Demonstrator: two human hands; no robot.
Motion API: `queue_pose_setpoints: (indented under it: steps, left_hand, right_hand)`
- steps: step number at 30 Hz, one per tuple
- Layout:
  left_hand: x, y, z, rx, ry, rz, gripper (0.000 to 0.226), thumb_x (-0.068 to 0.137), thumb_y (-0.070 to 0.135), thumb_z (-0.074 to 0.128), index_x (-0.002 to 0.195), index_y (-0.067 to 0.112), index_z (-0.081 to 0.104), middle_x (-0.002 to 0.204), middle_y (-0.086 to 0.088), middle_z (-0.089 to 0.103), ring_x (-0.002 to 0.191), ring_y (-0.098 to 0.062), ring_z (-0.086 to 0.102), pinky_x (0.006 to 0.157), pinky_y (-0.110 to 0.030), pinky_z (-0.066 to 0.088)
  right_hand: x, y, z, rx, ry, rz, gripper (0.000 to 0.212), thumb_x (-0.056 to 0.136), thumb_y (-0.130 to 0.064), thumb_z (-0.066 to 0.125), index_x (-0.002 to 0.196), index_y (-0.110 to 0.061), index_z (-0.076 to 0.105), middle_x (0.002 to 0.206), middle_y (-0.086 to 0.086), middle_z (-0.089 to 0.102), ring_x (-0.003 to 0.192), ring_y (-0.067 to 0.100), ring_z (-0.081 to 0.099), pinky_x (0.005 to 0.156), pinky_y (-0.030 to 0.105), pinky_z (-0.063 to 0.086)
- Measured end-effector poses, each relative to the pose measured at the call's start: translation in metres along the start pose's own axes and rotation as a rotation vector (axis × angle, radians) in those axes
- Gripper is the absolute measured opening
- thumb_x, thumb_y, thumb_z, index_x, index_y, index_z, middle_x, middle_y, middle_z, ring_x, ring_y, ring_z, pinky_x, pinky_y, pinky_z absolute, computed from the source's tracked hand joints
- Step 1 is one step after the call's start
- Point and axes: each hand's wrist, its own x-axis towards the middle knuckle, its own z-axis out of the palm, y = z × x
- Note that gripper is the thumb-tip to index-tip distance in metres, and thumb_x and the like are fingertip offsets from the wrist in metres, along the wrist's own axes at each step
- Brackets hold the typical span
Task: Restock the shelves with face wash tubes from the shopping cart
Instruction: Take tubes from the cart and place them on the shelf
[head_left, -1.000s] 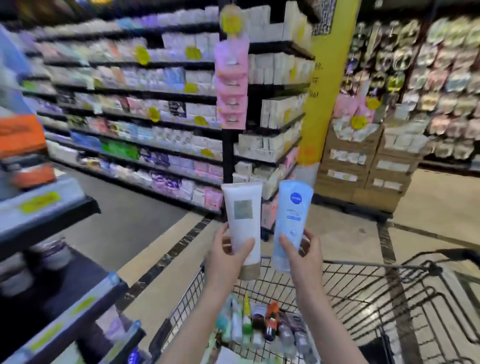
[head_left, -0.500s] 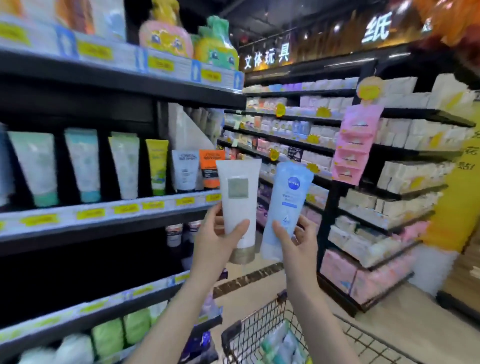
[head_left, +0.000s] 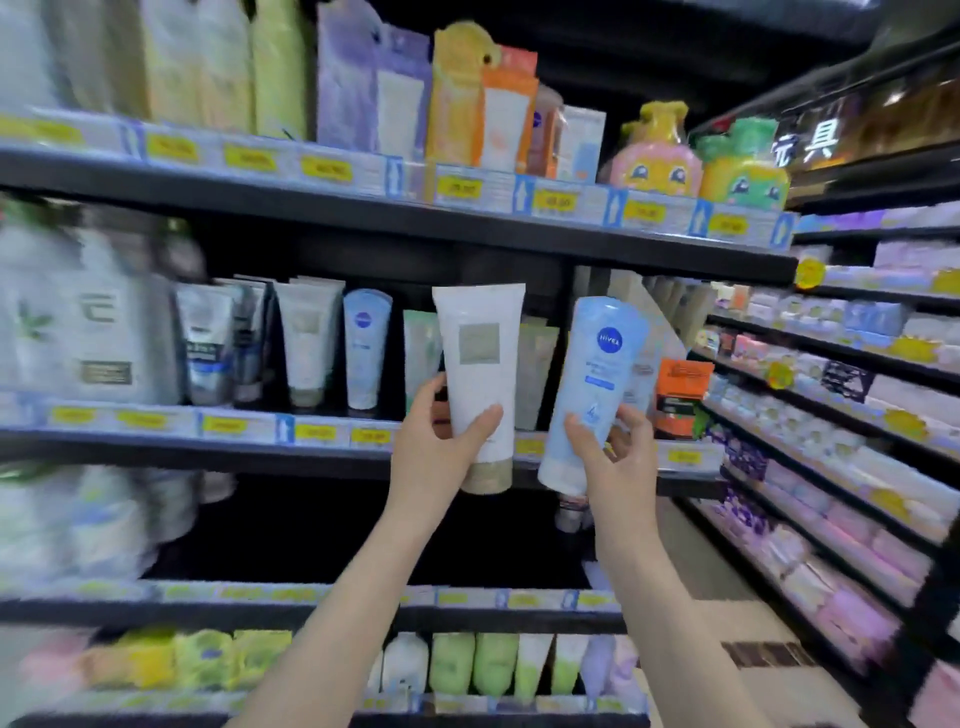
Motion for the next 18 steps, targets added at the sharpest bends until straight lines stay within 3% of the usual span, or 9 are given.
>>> queue_pose_setpoints:
  steps: [4,7,12,15,18]
  left_hand:
    - [0.03,0.002,-0.052,0.05,0.018,-0.028,0.044,0.081,0.031,0.068,0.117,0.035,0.044,0.103,0.009,0.06,0.093,-0.009,0.06,0.08,-0.029,0.051]
    - [0.055,-0.001,-0.092,0.106,0.048,-0.026,0.05,0.081,0.033,0.068,0.125,0.031,0.044,0.107,0.006,0.059,0.096,-0.012,0.06,0.081,-0.03,0.051]
    - [0.092,-0.015,-0.147,0.191,0.091,-0.018,0.044,0.081,0.033,0.068,0.118,0.032,0.044,0.111,0.003,0.06,0.101,-0.016,0.059,0.088,-0.036,0.051]
    - [0.11,-0.021,-0.17,0.238,0.092,-0.011,0.048,0.08,0.032,0.069,0.121,0.023,0.045,0.113,0.001,0.06,0.099,-0.017,0.06,0.083,-0.035,0.052]
    - [0.126,-0.025,-0.184,0.315,0.085,0.013,0.047,0.08,0.029,0.071,0.117,0.02,0.044,0.109,0.004,0.058,0.095,-0.015,0.059,0.071,-0.023,0.047]
  right_hand:
    - [0.004,0.013,0.059,0.014,-0.085,0.041,0.035,0.085,-0.014,0.065,0.111,-0.022,0.042,0.103,-0.004,0.058,0.088,0.004,0.059,0.067,0.015,0.05]
    - [0.008,0.025,0.099,0.017,-0.122,0.063,0.035,0.086,-0.016,0.065,0.112,-0.022,0.043,0.1,-0.01,0.057,0.085,-0.001,0.058,0.064,0.013,0.049]
    - [0.014,0.043,0.157,0.025,-0.139,0.1,0.04,0.086,-0.018,0.065,0.117,-0.021,0.04,0.1,-0.009,0.058,0.087,0.002,0.058,0.064,0.017,0.043]
    - [0.019,0.051,0.186,0.03,-0.137,0.115,0.041,0.085,-0.016,0.065,0.118,-0.017,0.041,0.104,-0.003,0.059,0.088,0.006,0.059,0.066,0.02,0.046]
    - [0.025,0.059,0.207,0.023,-0.155,0.125,0.042,0.085,-0.017,0.066,0.118,-0.018,0.04,0.112,0.002,0.057,0.099,0.015,0.059,0.078,0.025,0.051]
